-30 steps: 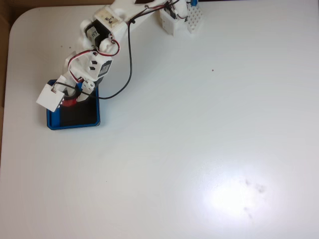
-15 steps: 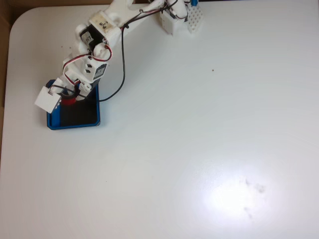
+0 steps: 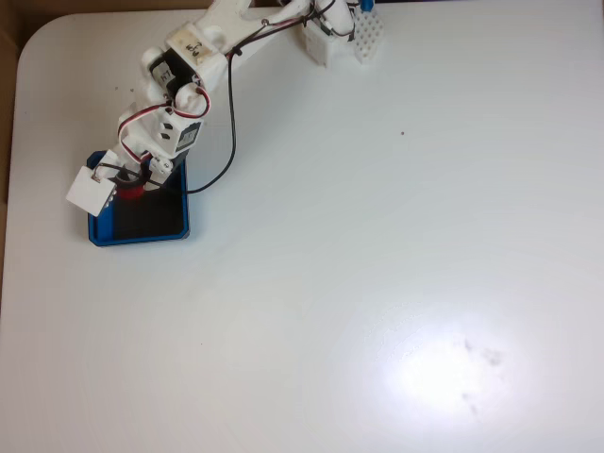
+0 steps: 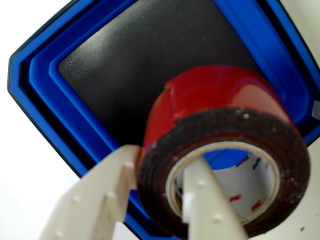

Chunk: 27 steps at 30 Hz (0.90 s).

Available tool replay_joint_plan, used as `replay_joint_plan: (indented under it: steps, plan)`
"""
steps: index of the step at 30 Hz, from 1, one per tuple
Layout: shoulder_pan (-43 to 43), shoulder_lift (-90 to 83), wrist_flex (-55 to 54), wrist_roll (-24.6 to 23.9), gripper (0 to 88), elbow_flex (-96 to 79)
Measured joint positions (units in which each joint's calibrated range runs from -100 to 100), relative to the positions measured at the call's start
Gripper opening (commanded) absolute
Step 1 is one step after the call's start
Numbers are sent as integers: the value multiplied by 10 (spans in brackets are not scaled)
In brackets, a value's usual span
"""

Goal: Pick the red roll and drop it in the blue box

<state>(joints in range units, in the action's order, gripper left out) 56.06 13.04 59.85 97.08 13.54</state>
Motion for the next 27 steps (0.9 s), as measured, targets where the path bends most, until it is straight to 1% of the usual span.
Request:
replay_joint_plan:
  steps: [5,22,24,27]
  plan:
    - [0,0,0,25,12,0]
    - [0,0,-1,25,15,0]
    - [0,0,-1,25,33,0]
    - [0,0,-1,25,93,0]
